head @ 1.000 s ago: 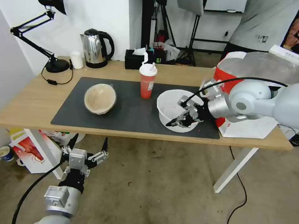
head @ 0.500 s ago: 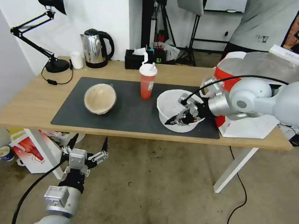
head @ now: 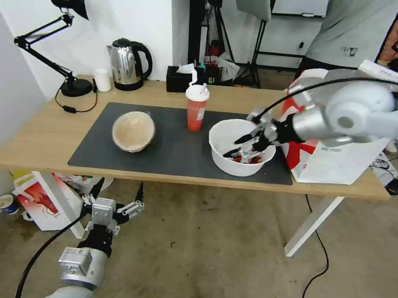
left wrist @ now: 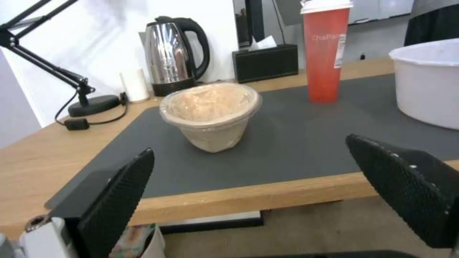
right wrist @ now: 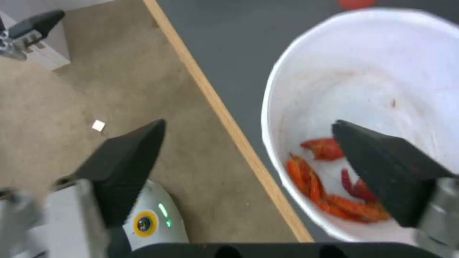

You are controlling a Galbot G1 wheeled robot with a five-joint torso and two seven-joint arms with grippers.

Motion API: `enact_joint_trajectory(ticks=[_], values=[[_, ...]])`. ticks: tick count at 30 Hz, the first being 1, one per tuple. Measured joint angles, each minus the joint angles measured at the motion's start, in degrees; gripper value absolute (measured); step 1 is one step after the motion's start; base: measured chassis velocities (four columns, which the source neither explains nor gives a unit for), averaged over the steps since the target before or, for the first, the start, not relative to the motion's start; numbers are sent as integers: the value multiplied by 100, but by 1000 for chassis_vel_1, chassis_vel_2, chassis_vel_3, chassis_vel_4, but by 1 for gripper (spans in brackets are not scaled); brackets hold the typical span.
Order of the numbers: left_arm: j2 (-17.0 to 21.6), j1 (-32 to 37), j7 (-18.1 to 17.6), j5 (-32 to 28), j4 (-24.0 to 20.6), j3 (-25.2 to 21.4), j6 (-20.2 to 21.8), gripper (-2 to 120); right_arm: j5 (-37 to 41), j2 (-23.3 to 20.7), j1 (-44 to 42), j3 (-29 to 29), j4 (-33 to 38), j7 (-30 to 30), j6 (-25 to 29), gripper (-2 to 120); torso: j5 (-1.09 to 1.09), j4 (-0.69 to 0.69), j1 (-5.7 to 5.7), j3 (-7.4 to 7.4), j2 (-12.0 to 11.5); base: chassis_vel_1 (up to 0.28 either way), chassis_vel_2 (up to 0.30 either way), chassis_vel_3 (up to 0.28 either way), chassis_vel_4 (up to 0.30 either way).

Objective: Pick up the trash from the table and place it into the takeout bag.

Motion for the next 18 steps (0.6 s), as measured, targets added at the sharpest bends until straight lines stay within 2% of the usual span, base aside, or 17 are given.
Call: enact_joint_trajectory(ticks=[5, 18], values=[[0, 0, 0, 0, 0, 0, 0, 100, -76, 28, -79, -62, -32, 18, -4, 100, -3, 2, 0, 0, 0, 0, 0, 0, 0], [0, 1, 0, 0, 0, 0, 0, 100, -392, -22, -1205, 687, -425, 98, -27, 100, -2, 1, 0, 1, 0, 0, 0, 0, 0]])
